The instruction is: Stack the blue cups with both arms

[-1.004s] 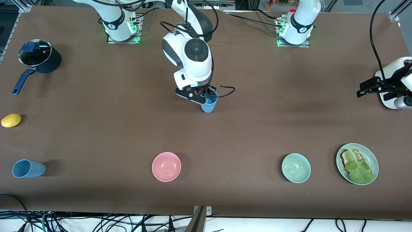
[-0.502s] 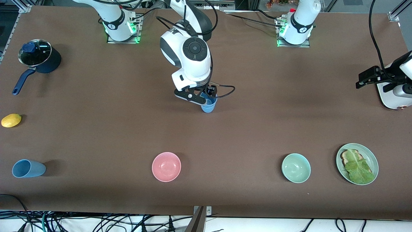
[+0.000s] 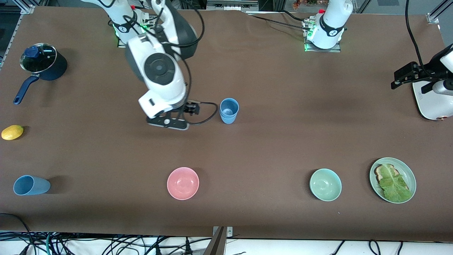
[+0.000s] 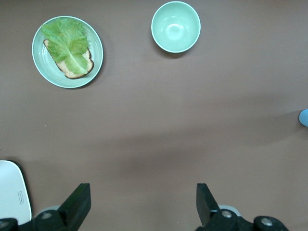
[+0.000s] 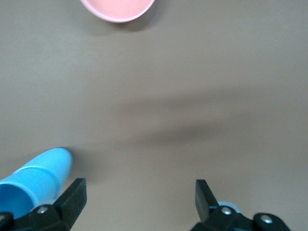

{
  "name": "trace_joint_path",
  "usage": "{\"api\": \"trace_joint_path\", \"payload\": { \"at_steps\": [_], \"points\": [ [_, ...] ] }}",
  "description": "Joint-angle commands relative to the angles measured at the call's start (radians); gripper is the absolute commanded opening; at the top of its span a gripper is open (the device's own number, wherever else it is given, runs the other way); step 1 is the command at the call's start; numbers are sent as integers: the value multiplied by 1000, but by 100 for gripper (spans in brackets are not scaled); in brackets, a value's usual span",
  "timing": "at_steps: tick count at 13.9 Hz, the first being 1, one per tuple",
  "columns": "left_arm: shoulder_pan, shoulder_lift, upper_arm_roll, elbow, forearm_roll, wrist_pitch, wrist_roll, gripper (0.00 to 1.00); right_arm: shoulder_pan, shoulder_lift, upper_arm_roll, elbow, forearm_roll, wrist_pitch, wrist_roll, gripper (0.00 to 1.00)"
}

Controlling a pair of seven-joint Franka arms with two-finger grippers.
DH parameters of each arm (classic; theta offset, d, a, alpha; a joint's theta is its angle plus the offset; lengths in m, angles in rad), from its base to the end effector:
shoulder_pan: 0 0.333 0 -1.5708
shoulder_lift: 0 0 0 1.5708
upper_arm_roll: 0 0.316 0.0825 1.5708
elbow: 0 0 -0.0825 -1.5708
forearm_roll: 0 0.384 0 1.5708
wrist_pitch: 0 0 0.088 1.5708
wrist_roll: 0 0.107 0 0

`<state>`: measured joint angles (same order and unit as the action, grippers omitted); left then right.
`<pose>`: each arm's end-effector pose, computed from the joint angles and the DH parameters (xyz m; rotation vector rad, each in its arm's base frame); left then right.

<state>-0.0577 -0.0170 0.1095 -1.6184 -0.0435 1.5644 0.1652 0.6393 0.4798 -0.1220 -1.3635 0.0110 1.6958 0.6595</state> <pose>0.5470 0.0242 0.6109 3.0872 -0.1745 -0.0494 0.5848 0.3512 0.4344 3.0130 -0.2033 -0.1424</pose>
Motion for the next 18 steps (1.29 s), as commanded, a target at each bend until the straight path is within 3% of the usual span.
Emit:
{"api": "trace_joint_path", "payload": {
  "at_steps": [1,4,10,12,14,18],
  "points": [
    [-10,-34,13,-41,19,19,16,97,-13,-24,-63,-8,17,-36,-111,100],
    [-8,-31,6,-34,19,19,36,97,-102,-52,-65,-14,23,-58,-246,100],
    [-14,-29,-34,-23,19,20,-127,97,-375,-257,-54,-219,9,8,-513,100],
    [-14,-31,-48,-23,19,19,-161,97,-476,-363,-9,-303,1,34,-596,100],
    [-13,-31,-48,-23,19,17,-153,97,-571,-450,47,-348,-39,-2,-681,100],
    [-7,-31,-47,-21,17,9,-142,97,-607,-518,55,-326,-34,-145,-678,100]
  ]
}}
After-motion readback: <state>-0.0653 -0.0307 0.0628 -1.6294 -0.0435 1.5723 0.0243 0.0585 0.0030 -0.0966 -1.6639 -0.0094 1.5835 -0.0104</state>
